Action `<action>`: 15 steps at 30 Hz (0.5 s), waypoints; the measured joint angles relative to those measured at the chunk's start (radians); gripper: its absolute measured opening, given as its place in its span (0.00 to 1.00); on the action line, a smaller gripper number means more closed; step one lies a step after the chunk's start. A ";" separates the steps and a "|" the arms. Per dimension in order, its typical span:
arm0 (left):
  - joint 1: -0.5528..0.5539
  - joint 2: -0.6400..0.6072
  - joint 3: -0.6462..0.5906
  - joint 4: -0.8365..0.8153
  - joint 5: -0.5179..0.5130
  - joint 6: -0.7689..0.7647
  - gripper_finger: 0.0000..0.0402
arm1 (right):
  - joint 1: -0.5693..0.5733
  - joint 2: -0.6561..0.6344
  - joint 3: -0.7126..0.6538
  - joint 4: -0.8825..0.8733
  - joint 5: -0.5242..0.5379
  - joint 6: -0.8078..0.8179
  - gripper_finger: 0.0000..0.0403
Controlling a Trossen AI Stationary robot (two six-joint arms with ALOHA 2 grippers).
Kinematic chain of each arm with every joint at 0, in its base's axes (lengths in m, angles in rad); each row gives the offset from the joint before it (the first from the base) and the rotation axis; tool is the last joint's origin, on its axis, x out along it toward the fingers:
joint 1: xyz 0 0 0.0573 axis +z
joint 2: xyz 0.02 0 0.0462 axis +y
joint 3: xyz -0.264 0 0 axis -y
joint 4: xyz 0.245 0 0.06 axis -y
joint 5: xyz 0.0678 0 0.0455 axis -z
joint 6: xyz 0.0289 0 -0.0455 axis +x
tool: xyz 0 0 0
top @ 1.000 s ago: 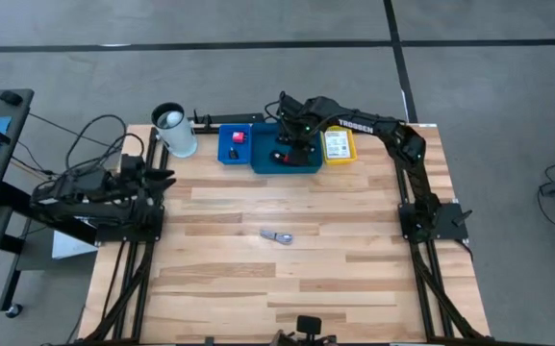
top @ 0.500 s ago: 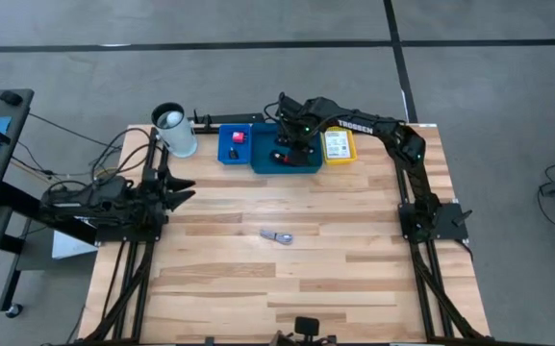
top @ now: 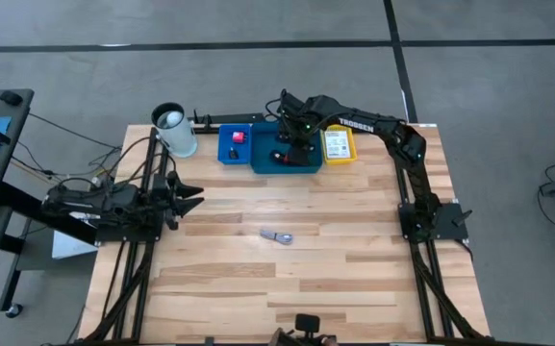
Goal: Pick and place items into bin
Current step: Put the black charger cable into the dark blue bin, then put the white charger cable into the dark blue bin
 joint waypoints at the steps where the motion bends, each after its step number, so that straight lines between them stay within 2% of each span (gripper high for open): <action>1: -0.005 0.000 0.000 0.001 -0.004 0.001 0.40 | 0.000 0.000 0.000 0.000 0.000 -0.005 0.14; 8: -0.033 0.000 -0.002 -0.024 -0.019 0.037 0.40 | 0.021 0.027 0.000 0.022 0.048 -0.007 0.24; 15: -0.066 0.000 -0.114 0.159 0.014 -0.017 0.40 | 0.053 0.067 -0.002 -0.002 0.045 0.011 0.38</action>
